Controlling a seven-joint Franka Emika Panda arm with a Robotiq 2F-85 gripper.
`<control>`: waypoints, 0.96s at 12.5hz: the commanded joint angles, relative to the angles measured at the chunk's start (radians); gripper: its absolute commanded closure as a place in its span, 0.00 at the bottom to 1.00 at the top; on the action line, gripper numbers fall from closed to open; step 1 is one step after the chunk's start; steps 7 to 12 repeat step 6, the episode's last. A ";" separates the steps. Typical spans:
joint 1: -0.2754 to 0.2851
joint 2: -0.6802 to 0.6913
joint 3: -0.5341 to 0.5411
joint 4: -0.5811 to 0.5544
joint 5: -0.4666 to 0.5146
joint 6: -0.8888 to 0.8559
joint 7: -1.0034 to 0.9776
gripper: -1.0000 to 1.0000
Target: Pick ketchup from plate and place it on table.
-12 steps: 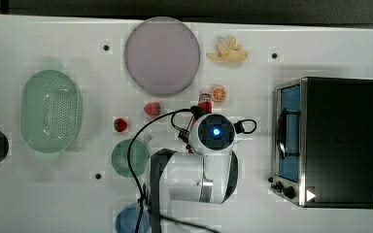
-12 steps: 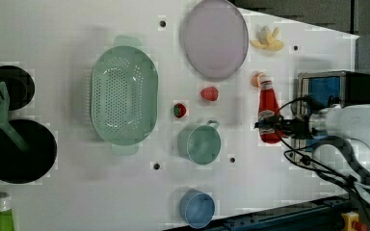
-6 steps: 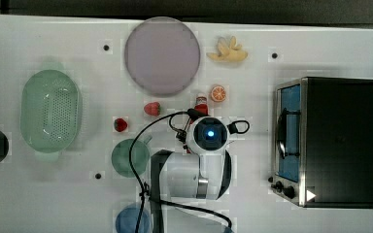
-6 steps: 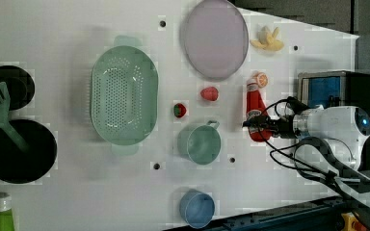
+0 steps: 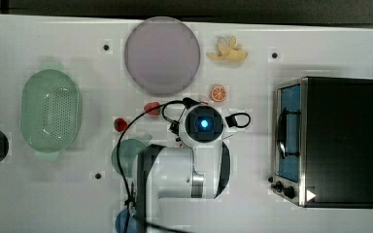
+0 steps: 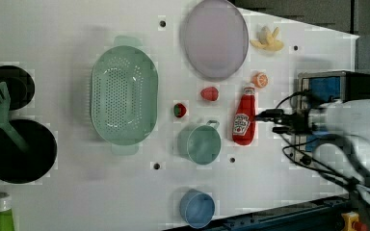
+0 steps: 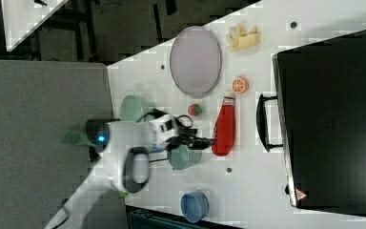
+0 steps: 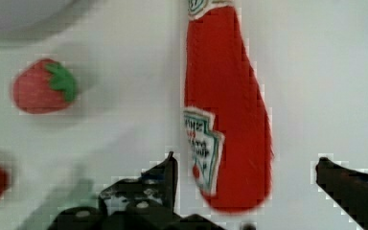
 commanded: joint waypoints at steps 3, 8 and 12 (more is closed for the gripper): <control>0.007 -0.215 0.020 0.286 0.011 -0.274 0.303 0.00; 0.007 -0.278 0.022 0.416 0.011 -0.548 0.410 0.00; 0.007 -0.278 0.022 0.416 0.011 -0.548 0.410 0.00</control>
